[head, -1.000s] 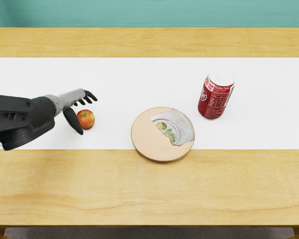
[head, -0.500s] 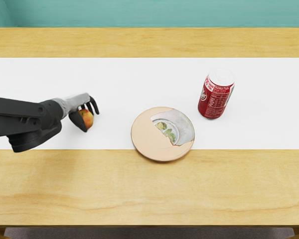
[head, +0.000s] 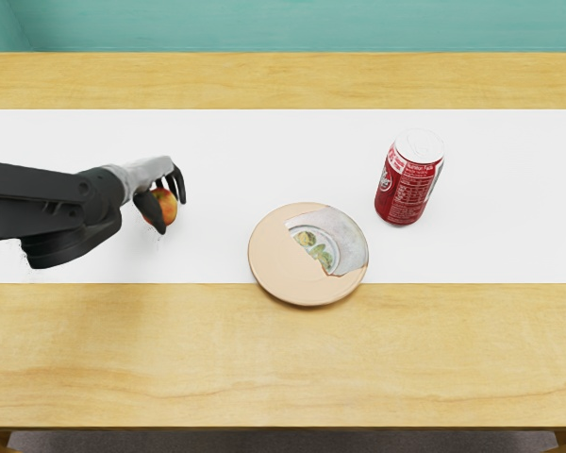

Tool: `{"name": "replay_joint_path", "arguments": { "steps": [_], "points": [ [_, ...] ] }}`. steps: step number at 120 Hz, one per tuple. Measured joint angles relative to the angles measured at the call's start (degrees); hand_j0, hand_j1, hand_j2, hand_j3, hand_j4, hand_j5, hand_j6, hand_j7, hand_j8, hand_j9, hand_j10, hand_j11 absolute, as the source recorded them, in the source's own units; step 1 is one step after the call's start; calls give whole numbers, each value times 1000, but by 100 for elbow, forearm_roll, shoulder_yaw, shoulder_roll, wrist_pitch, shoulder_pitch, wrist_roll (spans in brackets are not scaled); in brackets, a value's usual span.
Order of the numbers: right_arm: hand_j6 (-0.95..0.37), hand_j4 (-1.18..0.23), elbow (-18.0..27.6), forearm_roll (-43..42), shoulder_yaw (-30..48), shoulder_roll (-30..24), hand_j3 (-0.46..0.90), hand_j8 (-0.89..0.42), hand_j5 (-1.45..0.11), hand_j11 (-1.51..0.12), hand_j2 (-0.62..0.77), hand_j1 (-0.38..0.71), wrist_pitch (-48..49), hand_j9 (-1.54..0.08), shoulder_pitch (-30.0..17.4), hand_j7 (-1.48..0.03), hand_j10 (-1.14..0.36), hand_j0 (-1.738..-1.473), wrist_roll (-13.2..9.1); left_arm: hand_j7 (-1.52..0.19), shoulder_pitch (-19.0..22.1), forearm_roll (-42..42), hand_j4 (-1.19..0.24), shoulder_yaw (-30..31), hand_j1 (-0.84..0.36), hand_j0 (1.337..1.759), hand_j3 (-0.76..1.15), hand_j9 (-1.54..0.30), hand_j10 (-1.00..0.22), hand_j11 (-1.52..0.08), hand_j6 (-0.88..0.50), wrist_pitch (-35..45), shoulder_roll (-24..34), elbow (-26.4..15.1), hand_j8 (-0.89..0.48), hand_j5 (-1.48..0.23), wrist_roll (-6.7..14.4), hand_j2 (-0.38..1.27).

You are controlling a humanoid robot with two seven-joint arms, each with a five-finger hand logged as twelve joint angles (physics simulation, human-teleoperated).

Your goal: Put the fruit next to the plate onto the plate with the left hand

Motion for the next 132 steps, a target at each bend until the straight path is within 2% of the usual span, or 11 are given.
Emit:
{"name": "replay_joint_path", "arguments": {
  "steps": [12, 32, 59, 66, 94, 123, 132],
  "points": [
    [-32, -32, 0, 0, 0, 0, 0, -32, -42, -42, -7, -310, 0, -42, 0, -42, -32, -1658, -1, -970, -227, -41, -687, -1, -307, 1653, 0, -977, -546, -980, -420, -44, -346, -6, -352, -1027, 46, 419],
    [-33, -33, 0, 0, 0, 0, 0, -33, -42, -42, -7, -310, -1, -42, 0, -42, -33, -1658, 0, -975, -633, -74, -683, -8, -300, 1653, 0, -981, -547, -982, -412, -58, -860, -17, -354, -1048, 124, 397],
    [-33, -33, 0, 0, 0, 0, 0, -33, -42, -42, -7, -310, 0, -42, 0, -42, -33, -1658, -3, -987, -944, -131, -681, -62, -283, 1655, 0, -986, -547, -974, -426, -20, -1682, -20, -359, -1057, 143, 363],
    [-33, -33, 0, 0, 0, 0, 0, -33, -42, -42, -7, -310, 0, -42, 0, -42, -33, -1658, -3, -990, -1002, -174, -679, -76, -299, 1655, 0, -987, -548, -974, -420, 4, -1865, -20, -353, -1063, 144, 402],
    [-33, -33, 0, 0, 0, 0, 0, -33, -42, -42, -7, -310, 1, -42, 0, -42, -33, -1658, 0, -1001, -1054, -289, -679, -268, -331, 1655, 0, -993, -526, -975, -403, 51, -2422, -19, -340, -1068, 143, 468],
    [-33, -33, 0, 0, 0, 0, 0, -33, -42, -42, -7, -310, 1, -42, 0, -42, -33, -1658, 1, -950, -799, -367, -666, -318, -277, 1655, 0, -945, -566, -939, -460, 34, -2490, -35, -396, -1004, 132, 392],
    [-33, -33, 0, 0, 0, 0, 0, -33, -43, -43, -7, -310, 0, -43, 0, -43, -33, -1658, -1, -840, -799, -416, -599, -313, -234, 1656, 0, -836, -542, -833, -455, 30, -2490, -27, -404, -879, 129, 311]
  ]
}}
